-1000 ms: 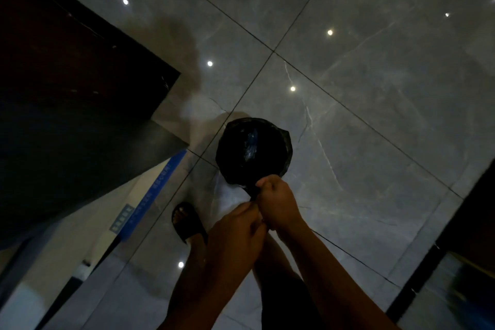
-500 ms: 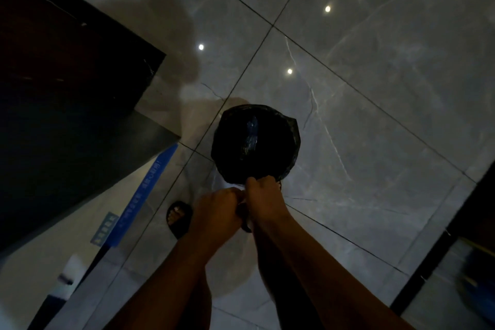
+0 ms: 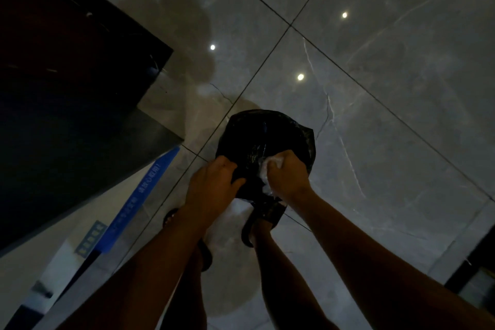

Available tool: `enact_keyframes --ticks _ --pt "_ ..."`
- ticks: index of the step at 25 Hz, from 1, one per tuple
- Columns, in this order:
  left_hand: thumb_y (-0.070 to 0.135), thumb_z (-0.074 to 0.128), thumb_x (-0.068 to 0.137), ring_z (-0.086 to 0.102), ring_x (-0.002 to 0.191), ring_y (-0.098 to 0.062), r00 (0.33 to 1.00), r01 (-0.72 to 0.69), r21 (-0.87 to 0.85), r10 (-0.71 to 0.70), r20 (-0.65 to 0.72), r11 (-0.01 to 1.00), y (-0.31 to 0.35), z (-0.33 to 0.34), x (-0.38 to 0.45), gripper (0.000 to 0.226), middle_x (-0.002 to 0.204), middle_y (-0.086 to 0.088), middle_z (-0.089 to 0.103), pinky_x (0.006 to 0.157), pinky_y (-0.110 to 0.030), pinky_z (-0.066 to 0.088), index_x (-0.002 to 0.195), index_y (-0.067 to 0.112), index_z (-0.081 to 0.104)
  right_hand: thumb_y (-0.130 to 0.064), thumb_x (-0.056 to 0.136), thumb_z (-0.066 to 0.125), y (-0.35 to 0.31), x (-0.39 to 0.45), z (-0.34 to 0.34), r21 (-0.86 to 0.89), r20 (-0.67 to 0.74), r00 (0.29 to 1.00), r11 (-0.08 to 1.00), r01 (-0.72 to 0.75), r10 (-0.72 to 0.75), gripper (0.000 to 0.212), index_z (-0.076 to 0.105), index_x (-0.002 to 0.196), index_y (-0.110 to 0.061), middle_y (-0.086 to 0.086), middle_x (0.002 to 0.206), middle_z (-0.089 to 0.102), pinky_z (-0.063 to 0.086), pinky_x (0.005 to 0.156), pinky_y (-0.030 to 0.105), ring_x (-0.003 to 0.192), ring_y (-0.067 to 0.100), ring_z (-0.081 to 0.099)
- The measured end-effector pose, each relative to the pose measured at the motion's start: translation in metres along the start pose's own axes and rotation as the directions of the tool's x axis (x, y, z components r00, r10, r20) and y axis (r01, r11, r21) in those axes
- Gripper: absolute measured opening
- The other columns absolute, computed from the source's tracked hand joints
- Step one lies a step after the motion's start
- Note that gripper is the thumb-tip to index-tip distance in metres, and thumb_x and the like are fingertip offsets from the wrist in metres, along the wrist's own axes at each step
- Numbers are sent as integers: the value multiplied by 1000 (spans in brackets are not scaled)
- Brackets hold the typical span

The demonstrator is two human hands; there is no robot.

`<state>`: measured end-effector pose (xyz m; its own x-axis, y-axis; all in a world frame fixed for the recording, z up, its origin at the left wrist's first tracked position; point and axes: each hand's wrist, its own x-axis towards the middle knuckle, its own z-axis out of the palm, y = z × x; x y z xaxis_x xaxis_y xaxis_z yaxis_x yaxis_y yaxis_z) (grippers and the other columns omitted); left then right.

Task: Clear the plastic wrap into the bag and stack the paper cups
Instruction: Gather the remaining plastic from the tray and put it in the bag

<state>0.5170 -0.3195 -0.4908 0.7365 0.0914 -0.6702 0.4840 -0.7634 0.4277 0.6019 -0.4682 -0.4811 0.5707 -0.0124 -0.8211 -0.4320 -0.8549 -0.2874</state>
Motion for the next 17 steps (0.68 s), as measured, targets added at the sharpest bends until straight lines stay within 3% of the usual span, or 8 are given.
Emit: enact_keyframes --ticks 3,7,11,17 --pt "40 58 96 48 128 -23 999 46 53 -46 -4 998 -9 10 -2 51 155 -7 30 99 -36 44 140 16 48 -20 97 55 1 24 1 -68 46 998 997 42 -39 29 56 120 -2 18 114 63 46 79 29 105 32 63" --pt "38 52 100 51 125 -21 997 37 55 -40 65 998 -7 23 -10 55 166 -8 -5 97 -30 48 149 20 35 -19 93 57 3 46 11 -56 6 998 996 63 -63 19 59 99 -1 21 106 63 54 91 46 98 35 63" --pt "38 50 101 49 128 -23 996 60 57 -63 64 997 -5 24 -9 56 166 -7 -10 98 -31 45 150 21 30 -22 91 65 4 55 17 150 -52 997 987 -50 59 46 50 129 0 20 125 61 48 97 41 117 38 59" --pt "39 57 96 38 138 -30 989 83 35 -87 123 996 0 20 -8 53 165 -9 -9 107 -40 43 143 19 43 -43 85 75 7 57 16 407 -124 980 909 -90 153 75 45 143 -7 16 139 57 47 106 46 127 36 55"
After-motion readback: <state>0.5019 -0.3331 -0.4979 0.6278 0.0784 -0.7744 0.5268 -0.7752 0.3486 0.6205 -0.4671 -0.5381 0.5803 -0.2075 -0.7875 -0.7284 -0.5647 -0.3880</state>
